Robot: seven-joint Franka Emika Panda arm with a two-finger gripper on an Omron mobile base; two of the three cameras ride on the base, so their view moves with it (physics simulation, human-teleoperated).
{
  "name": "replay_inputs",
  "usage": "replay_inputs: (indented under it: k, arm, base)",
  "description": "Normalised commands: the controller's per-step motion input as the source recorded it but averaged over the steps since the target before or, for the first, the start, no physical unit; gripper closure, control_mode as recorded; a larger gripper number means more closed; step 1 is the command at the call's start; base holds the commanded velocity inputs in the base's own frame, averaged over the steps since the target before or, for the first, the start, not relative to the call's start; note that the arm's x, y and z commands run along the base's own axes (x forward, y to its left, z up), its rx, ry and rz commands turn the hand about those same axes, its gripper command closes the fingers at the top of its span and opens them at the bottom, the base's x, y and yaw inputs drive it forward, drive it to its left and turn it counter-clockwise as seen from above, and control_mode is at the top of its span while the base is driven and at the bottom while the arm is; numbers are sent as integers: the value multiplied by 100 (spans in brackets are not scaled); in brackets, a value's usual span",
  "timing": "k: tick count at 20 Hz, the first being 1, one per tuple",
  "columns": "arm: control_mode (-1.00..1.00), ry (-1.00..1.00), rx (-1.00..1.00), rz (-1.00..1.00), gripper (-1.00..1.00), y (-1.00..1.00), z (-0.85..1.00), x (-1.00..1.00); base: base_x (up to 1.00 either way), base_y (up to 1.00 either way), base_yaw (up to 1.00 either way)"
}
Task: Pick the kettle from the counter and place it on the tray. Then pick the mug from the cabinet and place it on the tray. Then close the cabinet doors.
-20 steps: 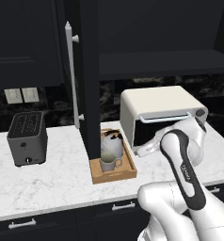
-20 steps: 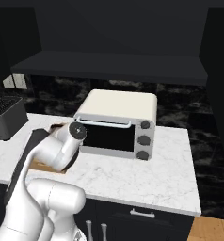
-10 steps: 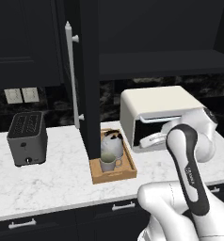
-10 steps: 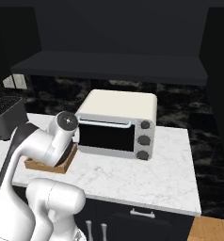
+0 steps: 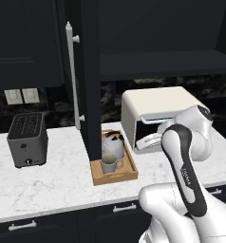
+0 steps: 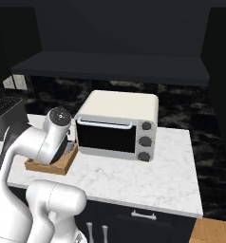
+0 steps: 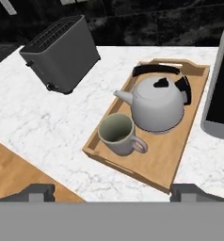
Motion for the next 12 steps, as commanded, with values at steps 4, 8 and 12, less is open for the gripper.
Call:
replay_inputs:
  k: [4, 8, 12]
  arm:
    - [-100, 0, -6, 0, 100, 26, 0, -4]
    - [-100, 0, -6, 0, 100, 10, 0, -6]
    - [-100, -4, -7, 0, 100, 30, -1, -38]
  base:
    - [0, 0, 0]
    - [0, 0, 0]
    - [0, 0, 0]
